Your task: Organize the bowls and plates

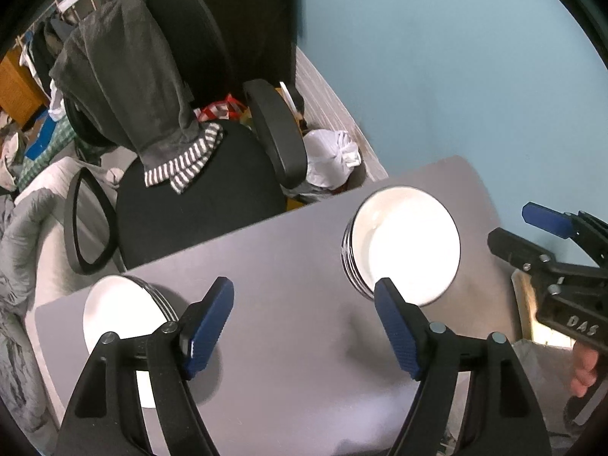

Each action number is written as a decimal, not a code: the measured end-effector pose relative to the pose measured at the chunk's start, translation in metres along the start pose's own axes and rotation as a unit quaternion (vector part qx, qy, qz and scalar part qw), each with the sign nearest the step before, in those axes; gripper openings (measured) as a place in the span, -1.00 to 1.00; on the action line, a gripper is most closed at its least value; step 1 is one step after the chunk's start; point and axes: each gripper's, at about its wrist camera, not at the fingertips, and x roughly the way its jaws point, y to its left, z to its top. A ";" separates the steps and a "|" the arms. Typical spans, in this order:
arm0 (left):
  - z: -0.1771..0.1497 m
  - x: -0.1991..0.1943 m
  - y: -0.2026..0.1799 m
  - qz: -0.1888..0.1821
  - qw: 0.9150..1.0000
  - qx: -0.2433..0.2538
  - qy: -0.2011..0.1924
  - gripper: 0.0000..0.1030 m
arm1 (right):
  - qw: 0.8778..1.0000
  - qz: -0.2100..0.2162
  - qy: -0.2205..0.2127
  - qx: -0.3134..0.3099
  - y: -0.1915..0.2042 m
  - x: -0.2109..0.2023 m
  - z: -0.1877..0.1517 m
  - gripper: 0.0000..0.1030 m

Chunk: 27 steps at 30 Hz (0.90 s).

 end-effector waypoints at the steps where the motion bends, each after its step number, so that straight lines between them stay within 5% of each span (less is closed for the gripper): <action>1: -0.002 0.002 0.001 -0.003 1.000 -0.002 0.005 0.51 | 1.000 0.007 0.005 0.005 -0.001 -0.002 -0.001 0.33; 11: 0.002 0.016 0.003 -0.040 0.998 -0.003 0.040 0.51 | 0.999 0.012 0.043 0.008 -0.007 0.006 -0.010 0.33; 27: 0.026 0.092 0.000 -0.057 0.989 -0.021 0.131 0.51 | 0.988 0.067 0.127 0.052 -0.027 0.086 0.005 0.33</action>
